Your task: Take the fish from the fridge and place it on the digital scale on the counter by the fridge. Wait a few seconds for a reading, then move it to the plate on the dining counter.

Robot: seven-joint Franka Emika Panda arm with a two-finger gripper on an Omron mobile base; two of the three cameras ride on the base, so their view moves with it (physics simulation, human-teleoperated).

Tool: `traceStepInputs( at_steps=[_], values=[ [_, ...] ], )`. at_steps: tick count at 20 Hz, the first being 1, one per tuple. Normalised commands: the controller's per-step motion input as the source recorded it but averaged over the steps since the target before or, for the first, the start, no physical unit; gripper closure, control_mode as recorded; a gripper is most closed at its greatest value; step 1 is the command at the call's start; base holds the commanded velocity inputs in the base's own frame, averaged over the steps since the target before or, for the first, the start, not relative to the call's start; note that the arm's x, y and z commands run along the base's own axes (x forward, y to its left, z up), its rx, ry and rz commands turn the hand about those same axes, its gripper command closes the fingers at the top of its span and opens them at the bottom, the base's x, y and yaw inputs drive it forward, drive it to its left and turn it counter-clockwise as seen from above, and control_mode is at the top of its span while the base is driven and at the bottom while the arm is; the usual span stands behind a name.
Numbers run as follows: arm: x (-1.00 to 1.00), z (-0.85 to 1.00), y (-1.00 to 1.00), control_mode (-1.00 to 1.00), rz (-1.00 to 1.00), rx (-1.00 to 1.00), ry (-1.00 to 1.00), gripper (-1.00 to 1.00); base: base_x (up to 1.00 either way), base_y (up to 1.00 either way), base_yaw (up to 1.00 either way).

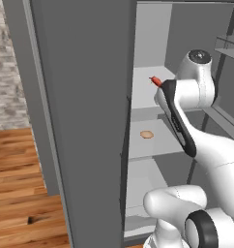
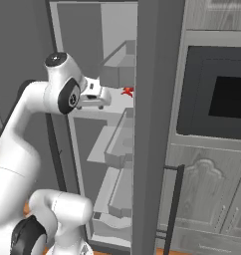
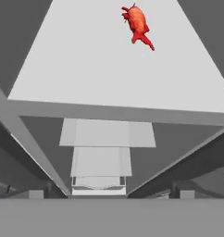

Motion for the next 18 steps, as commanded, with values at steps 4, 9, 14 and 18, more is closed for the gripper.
traceStepInputs(
  at_steps=[4, 9, 14, 18],
  values=[
    [0.12, 0.33, -0.29, -1.00, -0.03, -0.03, -0.17, -1.00, 0.00, 0.00, 0.00],
    [0.53, 0.21, -0.26, -1.00, 0.00, 0.00, -0.11, -1.00, 0.00, 0.00, 0.00],
    [0.82, 0.07, -0.10, -1.00, 0.00, 0.00, -0.02, -1.00, 0.00, 0.00, 0.00],
    [0.81, 0.00, -0.11, -1.00, 0.00, 0.00, 0.00, -1.00, 0.00, 0.00, 0.00]
  ],
)
